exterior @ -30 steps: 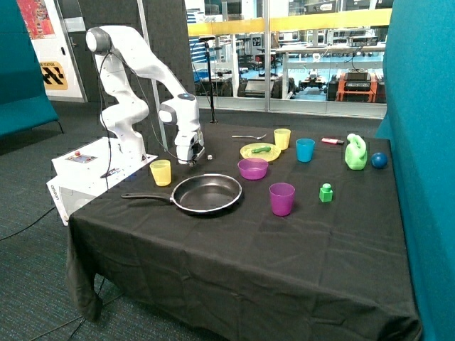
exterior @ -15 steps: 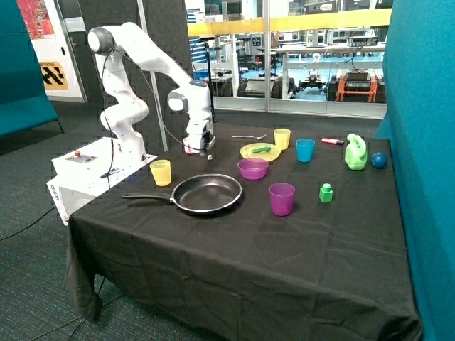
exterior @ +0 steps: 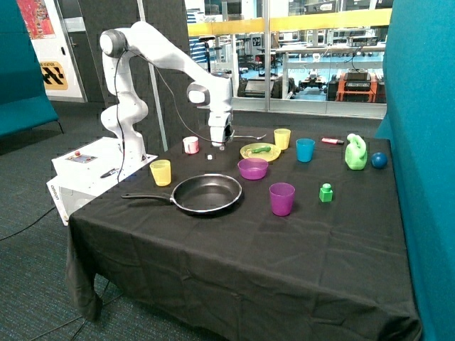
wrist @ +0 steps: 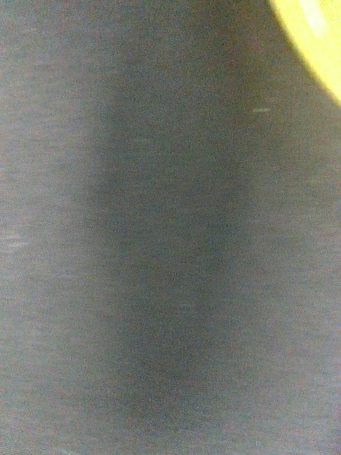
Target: Roll the dices in the bowl
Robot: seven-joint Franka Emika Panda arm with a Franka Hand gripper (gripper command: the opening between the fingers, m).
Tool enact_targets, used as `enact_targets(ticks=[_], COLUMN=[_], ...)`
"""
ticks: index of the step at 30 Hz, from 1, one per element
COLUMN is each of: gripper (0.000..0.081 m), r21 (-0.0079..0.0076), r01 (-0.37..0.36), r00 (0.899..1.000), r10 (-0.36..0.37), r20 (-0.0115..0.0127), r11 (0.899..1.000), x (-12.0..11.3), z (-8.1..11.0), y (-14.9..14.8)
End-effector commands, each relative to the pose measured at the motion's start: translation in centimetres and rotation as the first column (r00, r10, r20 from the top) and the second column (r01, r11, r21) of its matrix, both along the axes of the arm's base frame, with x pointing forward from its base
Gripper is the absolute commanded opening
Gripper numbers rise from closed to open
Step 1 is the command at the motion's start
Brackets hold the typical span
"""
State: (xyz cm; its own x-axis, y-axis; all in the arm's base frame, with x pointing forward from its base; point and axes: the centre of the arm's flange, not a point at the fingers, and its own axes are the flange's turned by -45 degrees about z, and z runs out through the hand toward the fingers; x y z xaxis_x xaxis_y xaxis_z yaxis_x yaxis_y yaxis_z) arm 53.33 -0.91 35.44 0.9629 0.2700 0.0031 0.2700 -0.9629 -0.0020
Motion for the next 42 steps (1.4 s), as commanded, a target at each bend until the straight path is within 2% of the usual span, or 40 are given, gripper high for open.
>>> enact_targets(ticks=[1,14,25,29,34,42], gripper=[0.0,0.0,0.0,0.0,0.0,0.0], r21=[-0.0028,-0.0028,-0.0028,-0.0028,-0.0028,-0.0028], r01=[0.02,0.086,0.109,0.117,0.11,0.102], r00=[1.0,0.996,0.994,0.993,0.994,0.995], r10=[-0.02,-0.086,-0.109,-0.117,-0.11,-0.102], r20=[-0.0024,-0.0024,-0.0024,-0.0024,-0.0024,-0.0024], r11=[1.0,0.996,0.994,0.993,0.994,0.995], x=[5.1,10.4,12.7,13.7,14.8,15.5], z=[1.2,1.1,0.4,1.0,2.7,4.6], y=[0.8,-0.2,0.1,0.0,-0.3,-1.0])
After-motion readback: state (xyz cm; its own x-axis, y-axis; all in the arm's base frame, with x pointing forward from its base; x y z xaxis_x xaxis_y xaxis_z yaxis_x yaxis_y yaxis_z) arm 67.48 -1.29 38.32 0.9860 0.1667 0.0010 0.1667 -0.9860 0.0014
